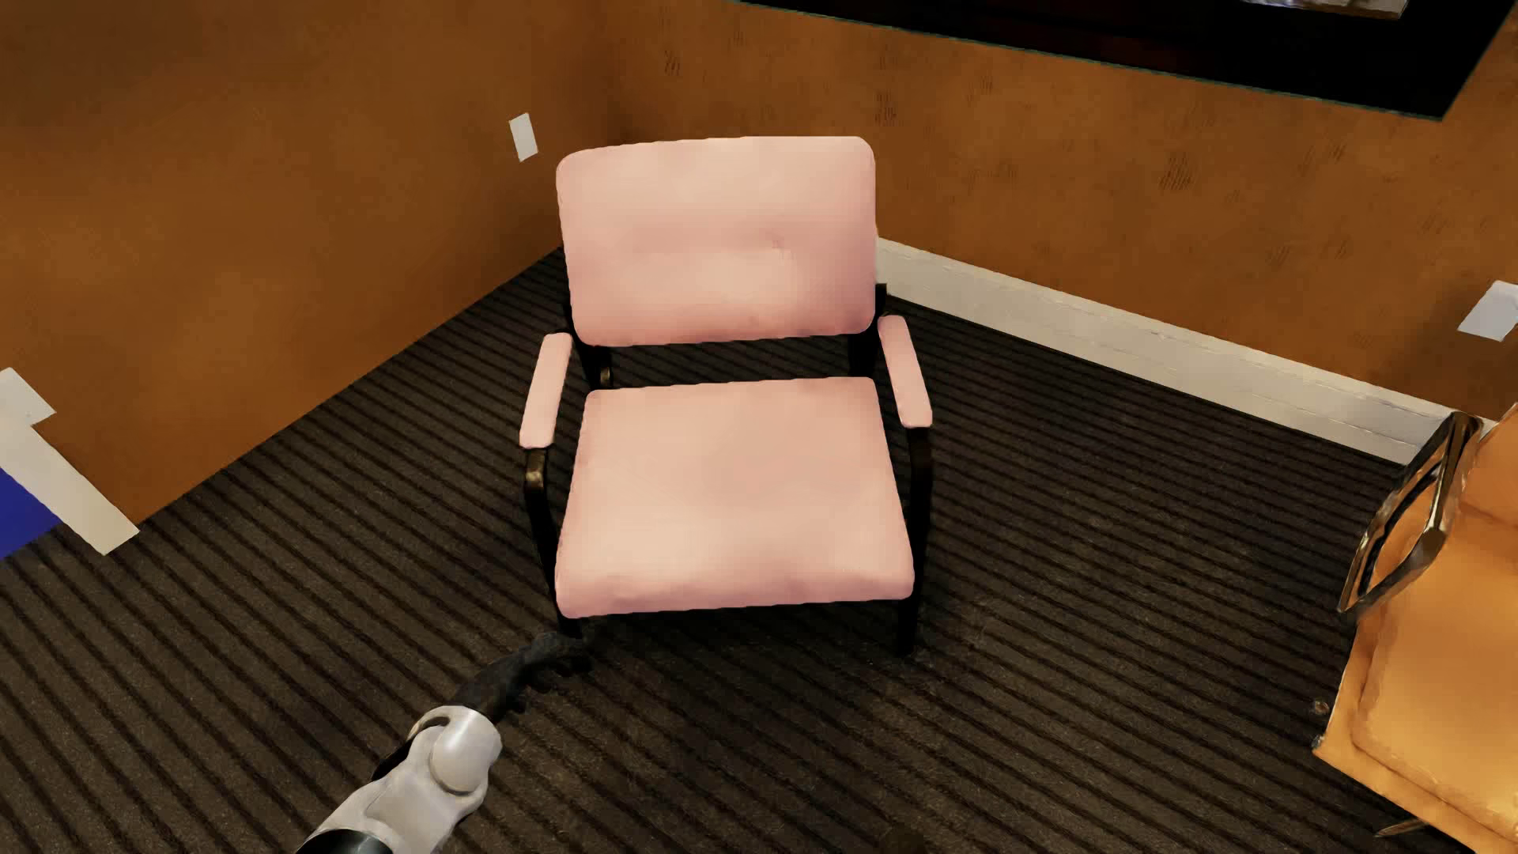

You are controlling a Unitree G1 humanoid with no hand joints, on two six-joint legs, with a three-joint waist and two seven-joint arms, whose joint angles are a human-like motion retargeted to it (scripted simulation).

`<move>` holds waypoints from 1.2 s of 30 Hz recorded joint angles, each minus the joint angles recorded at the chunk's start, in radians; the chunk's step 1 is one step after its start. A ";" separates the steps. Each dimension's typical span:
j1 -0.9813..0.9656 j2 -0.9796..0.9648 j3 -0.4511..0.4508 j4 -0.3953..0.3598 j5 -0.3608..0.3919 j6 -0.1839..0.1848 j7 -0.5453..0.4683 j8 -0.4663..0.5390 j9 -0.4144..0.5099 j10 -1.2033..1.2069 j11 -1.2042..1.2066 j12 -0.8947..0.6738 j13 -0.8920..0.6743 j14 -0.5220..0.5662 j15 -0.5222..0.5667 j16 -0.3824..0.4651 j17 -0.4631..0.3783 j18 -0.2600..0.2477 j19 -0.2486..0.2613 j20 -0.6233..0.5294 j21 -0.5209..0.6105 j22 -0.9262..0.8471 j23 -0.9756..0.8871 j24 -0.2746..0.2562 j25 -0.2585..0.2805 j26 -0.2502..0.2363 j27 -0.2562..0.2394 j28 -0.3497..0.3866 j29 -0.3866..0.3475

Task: Perch on the light red chair

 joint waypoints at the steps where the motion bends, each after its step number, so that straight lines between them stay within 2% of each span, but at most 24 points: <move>1: 0.041 -0.001 -0.002 0.008 -0.024 -0.007 -0.010 0.066 -0.006 0.020 0.020 -0.003 0.036 -0.027 0.038 0.000 -0.007 -0.025 0.076 -0.005 -0.006 -0.028 0.001 0.008 0.027 0.007 -0.003 0.025 -0.012; 2: 0.056 -0.009 -0.010 0.040 -0.009 -0.007 -0.019 0.052 0.003 0.082 0.129 0.005 0.047 -0.044 0.087 0.003 -0.005 -0.057 0.119 -0.009 -0.029 -0.060 0.010 0.017 0.012 -0.011 -0.027 -0.011 0.017; 3: 0.024 -0.023 -0.008 0.071 -0.002 0.007 -0.039 0.014 -0.009 0.188 0.217 0.022 0.045 -0.065 0.082 -0.015 -0.010 -0.064 0.092 0.026 -0.041 -0.076 0.019 0.064 -0.009 0.007 -0.019 -0.028 0.026; 6: -0.219 0.154 0.050 0.161 0.009 -0.002 -0.097 -0.046 0.022 0.784 0.211 0.084 -0.030 0.144 -0.047 -0.053 0.005 -0.201 0.036 0.051 -0.012 0.013 0.022 0.053 -0.089 -0.020 -0.030 -0.068 0.035; 8: -0.441 0.246 0.094 0.162 0.020 -0.011 -0.091 -0.108 0.045 1.070 0.181 0.112 -0.123 0.141 -0.095 -0.079 -0.035 -0.089 -0.032 0.092 0.037 0.112 -0.037 0.125 -0.159 -0.002 -0.052 -0.117 0.050; 12: -0.702 0.479 0.176 0.108 0.073 -0.009 -0.124 -0.168 0.094 0.836 -0.023 0.217 -0.339 0.088 -0.152 -0.125 -0.155 -0.121 -0.073 0.201 0.160 0.302 -0.077 0.134 -0.147 0.047 -0.112 -0.066 0.039; 13: -0.682 0.522 0.188 0.092 0.082 -0.002 -0.116 -0.176 0.086 0.624 -0.039 0.259 -0.363 0.123 -0.179 -0.121 -0.196 -0.087 -0.078 0.225 0.194 0.325 -0.085 0.125 -0.153 0.061 -0.086 -0.067 -0.011; 14: -0.616 0.584 0.190 0.030 0.111 0.009 -0.028 -0.197 0.103 0.409 -0.049 0.290 -0.389 0.202 -0.210 -0.102 -0.234 0.038 -0.091 0.232 0.192 0.330 -0.101 0.129 -0.123 0.046 -0.161 -0.055 0.042; 15: -0.588 0.599 0.183 -0.050 0.142 0.034 0.074 -0.233 0.102 0.291 -0.018 0.320 -0.413 0.287 -0.250 -0.094 -0.269 0.197 -0.113 0.273 0.176 0.333 -0.112 0.149 -0.102 0.060 -0.156 -0.041 0.031; 17: -0.566 0.613 0.163 -0.083 0.196 0.034 0.032 -0.203 0.095 0.279 0.034 0.357 -0.419 0.236 -0.228 -0.035 -0.287 0.274 -0.147 0.283 0.129 0.316 -0.129 0.137 -0.078 0.074 -0.151 -0.049 0.014; 18: -0.524 0.506 0.167 -0.096 0.162 -0.006 -0.021 -0.176 0.098 0.244 0.298 0.362 -0.401 0.260 -0.244 -0.004 -0.253 0.246 -0.112 0.286 0.130 0.318 -0.140 0.108 -0.038 0.071 -0.136 -0.039 -0.028; 20: -0.426 0.295 0.129 -0.117 0.058 -0.006 0.022 -0.163 0.136 0.194 0.856 0.347 -0.416 0.198 -0.262 0.005 -0.222 0.264 0.063 0.306 0.131 0.309 -0.115 0.088 -0.004 0.100 -0.112 -0.020 -0.019; 23: -0.400 0.099 0.097 -0.073 0.017 0.005 -0.032 -0.112 0.146 0.254 1.125 0.244 -0.314 0.105 -0.361 0.005 -0.145 0.181 0.011 0.216 0.104 0.275 -0.152 0.017 -0.042 0.056 -0.140 0.005 -0.014; 25: -0.401 0.003 0.071 -0.052 0.026 -0.006 -0.086 -0.011 0.148 0.244 0.999 0.177 -0.300 0.083 -0.326 -0.017 -0.060 0.128 -0.054 0.170 0.129 0.184 -0.118 0.021 -0.051 0.011 -0.135 0.012 0.006; 26: -0.413 -0.003 0.066 -0.046 0.020 -0.006 -0.096 0.016 0.151 0.240 0.866 0.163 -0.274 0.087 -0.381 -0.036 -0.028 0.089 -0.048 0.136 0.126 0.125 -0.127 0.064 -0.090 0.040 -0.112 0.002 0.003; 27: -0.452 0.032 0.066 -0.015 0.030 -0.002 -0.114 0.040 0.129 0.264 0.638 0.154 -0.238 0.083 -0.309 -0.042 0.001 0.040 -0.086 0.071 0.140 0.056 -0.151 0.055 -0.102 -0.008 -0.134 -0.020 0.024; 28: -0.485 0.043 0.076 -0.016 0.022 -0.013 -0.126 0.078 0.135 0.273 0.486 0.119 -0.239 0.077 -0.266 -0.054 0.021 0.009 -0.037 0.019 0.136 0.014 -0.153 0.104 -0.128 -0.037 -0.140 -0.027 -0.001; 29: -0.532 0.040 0.090 -0.049 0.005 -0.029 -0.194 0.162 0.106 0.268 0.422 0.113 -0.227 0.095 -0.249 -0.074 0.021 -0.005 -0.026 -0.007 0.158 -0.032 -0.184 0.099 -0.085 -0.038 -0.064 -0.133 -0.035; 30: -0.538 0.086 0.084 -0.079 -0.020 -0.029 -0.265 0.180 0.147 0.255 0.448 0.080 -0.241 0.136 -0.299 -0.085 0.017 -0.016 0.031 -0.061 0.142 -0.063 -0.189 0.122 -0.098 -0.059 -0.074 -0.186 -0.028; 31: -0.626 0.076 0.102 -0.085 -0.043 -0.012 -0.287 0.084 0.176 0.290 0.434 0.029 -0.267 0.176 -0.331 -0.105 -0.002 -0.040 0.038 -0.092 0.145 -0.089 -0.207 0.129 -0.111 -0.058 -0.091 -0.139 -0.047; 32: -0.766 0.020 0.127 -0.058 -0.008 0.008 -0.263 -0.001 0.159 0.382 0.425 0.021 -0.268 0.186 -0.285 -0.120 -0.015 -0.065 -0.028 -0.085 0.136 -0.103 -0.239 0.154 -0.169 -0.049 -0.062 -0.132 -0.014; 33: -0.790 0.002 0.132 -0.069 -0.032 0.022 -0.260 -0.026 0.193 0.408 0.493 0.018 -0.273 0.151 -0.371 -0.158 -0.049 -0.016 0.034 -0.073 0.139 -0.098 -0.238 0.166 -0.161 -0.034 -0.165 -0.107 -0.041; 34: -0.806 -0.028 0.140 -0.024 -0.003 0.028 -0.249 0.001 0.226 0.457 0.539 0.033 -0.279 0.104 -0.362 -0.161 -0.068 -0.014 -0.008 -0.057 0.174 -0.116 -0.284 0.158 -0.159 0.053 -0.086 -0.050 -0.063; 36: -0.848 -0.079 0.110 0.040 0.017 0.017 -0.253 -0.004 0.269 0.646 0.631 0.058 -0.313 0.053 -0.366 -0.119 -0.048 -0.026 -0.084 -0.055 0.140 -0.116 -0.275 0.144 -0.163 0.045 -0.063 0.013 -0.079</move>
